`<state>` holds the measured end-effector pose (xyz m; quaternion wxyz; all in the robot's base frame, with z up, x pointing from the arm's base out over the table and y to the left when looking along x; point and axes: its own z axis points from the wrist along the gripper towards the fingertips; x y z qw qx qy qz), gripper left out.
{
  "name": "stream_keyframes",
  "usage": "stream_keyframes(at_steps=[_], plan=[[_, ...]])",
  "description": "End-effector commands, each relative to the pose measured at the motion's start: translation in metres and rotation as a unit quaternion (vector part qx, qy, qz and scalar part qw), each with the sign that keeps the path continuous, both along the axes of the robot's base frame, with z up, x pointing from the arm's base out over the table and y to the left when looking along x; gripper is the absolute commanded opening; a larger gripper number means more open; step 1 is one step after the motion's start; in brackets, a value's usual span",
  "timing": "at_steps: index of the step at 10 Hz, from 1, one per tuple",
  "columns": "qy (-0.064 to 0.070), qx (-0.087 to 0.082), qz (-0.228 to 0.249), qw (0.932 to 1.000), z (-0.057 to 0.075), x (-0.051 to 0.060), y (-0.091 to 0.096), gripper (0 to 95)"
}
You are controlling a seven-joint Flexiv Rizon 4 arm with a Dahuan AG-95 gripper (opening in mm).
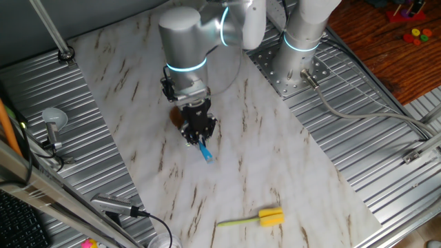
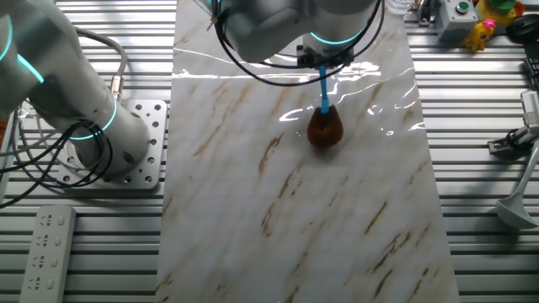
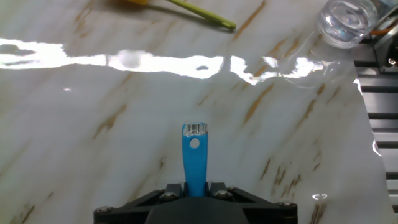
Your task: Scrub the table with a brush
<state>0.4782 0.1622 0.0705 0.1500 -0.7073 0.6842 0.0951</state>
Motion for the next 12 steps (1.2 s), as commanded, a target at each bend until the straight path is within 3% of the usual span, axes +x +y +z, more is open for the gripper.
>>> stream_keyframes(at_steps=[1, 4, 7, 12], plan=[[0.0, -0.004, -0.003, 1.0, -0.001, 0.001, 0.0, 0.0], [0.003, -0.006, -0.013, 0.9999, -0.006, 0.003, 0.01, 0.0], [0.006, -0.021, -0.022, 0.9995, -0.011, 0.005, 0.021, 0.0], [0.01, -0.022, -0.039, 0.9989, -0.017, 0.007, 0.041, 0.0]])
